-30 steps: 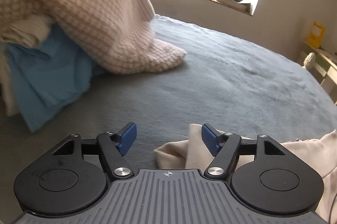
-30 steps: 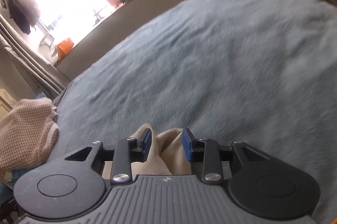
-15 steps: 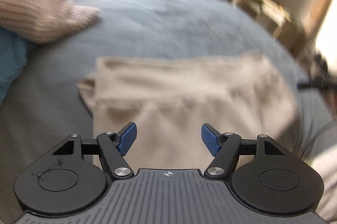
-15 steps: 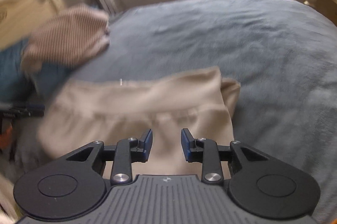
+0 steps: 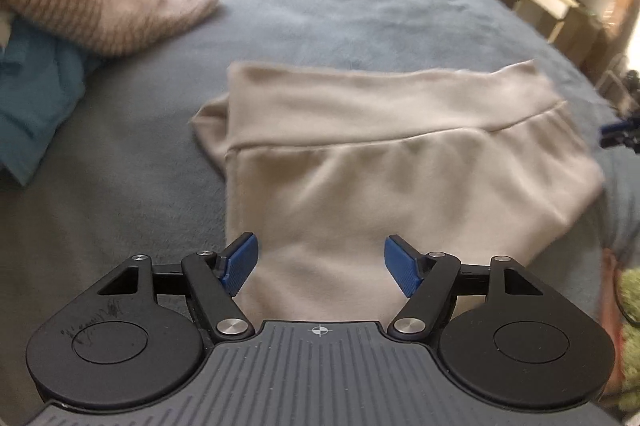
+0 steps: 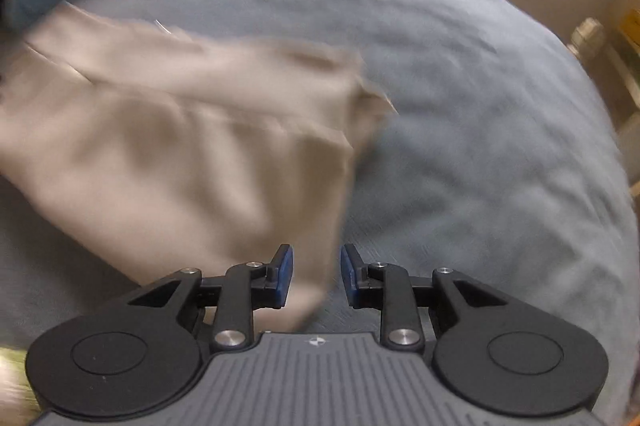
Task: Fold clothes
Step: 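Fold the hoodie over with both grippers and open them to release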
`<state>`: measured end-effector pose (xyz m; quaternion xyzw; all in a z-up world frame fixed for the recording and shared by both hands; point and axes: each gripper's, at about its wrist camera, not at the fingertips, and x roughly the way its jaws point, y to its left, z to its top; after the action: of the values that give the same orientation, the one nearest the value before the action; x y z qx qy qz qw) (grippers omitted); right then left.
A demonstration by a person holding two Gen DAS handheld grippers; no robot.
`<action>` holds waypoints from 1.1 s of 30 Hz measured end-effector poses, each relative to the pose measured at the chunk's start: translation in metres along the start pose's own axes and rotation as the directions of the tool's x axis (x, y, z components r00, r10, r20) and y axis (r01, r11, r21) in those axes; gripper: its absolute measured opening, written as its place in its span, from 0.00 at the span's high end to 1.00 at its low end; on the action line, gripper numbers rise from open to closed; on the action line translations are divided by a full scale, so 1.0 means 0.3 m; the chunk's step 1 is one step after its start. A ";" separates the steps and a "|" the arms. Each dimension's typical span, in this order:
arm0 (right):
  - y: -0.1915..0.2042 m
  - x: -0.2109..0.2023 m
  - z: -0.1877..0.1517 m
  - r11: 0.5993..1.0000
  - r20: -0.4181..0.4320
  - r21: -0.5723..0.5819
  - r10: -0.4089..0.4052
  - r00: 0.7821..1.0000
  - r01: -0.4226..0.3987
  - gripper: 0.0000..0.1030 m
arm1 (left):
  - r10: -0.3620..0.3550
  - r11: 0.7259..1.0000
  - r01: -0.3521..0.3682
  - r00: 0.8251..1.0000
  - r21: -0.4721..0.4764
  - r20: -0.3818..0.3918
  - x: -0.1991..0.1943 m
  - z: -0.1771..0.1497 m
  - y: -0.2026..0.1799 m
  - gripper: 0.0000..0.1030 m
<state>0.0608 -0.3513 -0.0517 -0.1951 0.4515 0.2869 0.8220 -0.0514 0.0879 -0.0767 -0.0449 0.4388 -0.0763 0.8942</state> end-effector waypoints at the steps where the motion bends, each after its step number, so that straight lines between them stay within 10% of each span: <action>1: 0.027 -0.015 0.012 0.998 0.015 -0.026 0.059 0.998 -0.058 0.73 | -0.012 1.000 0.012 1.000 0.020 0.000 0.002 -0.006 -0.009 0.32; 5: 0.151 0.029 0.014 0.971 -0.036 -0.163 0.174 0.984 -0.178 0.73 | 0.026 0.992 -0.020 0.999 0.122 -0.047 0.082 -0.066 -0.031 0.31; 13: 0.215 0.115 0.009 0.937 -0.136 -0.333 0.065 0.989 -0.107 0.73 | -0.014 0.992 0.016 1.000 0.127 -0.014 0.098 -0.082 0.006 0.26; 18: 0.331 0.042 0.055 0.881 -0.074 -0.412 0.222 0.972 -0.233 0.73 | -0.017 0.993 0.018 1.000 0.120 -0.011 0.095 -0.089 0.005 0.26; 26: 0.360 0.150 0.060 0.869 -0.111 -0.463 0.137 0.984 -0.173 0.73 | 0.033 0.991 -0.031 0.999 0.127 -0.020 0.021 -0.085 0.022 0.28; 33: 0.514 0.174 0.130 0.796 -0.076 -0.520 0.317 0.945 -0.309 0.73 | 0.116 0.990 -0.113 0.993 0.086 -0.030 -0.046 -0.113 0.081 0.29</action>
<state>0.0078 -0.1961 -0.0856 -0.3328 0.3756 0.5325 0.6816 -0.0841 0.1137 -0.0903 0.0193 0.4527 -0.0439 0.8904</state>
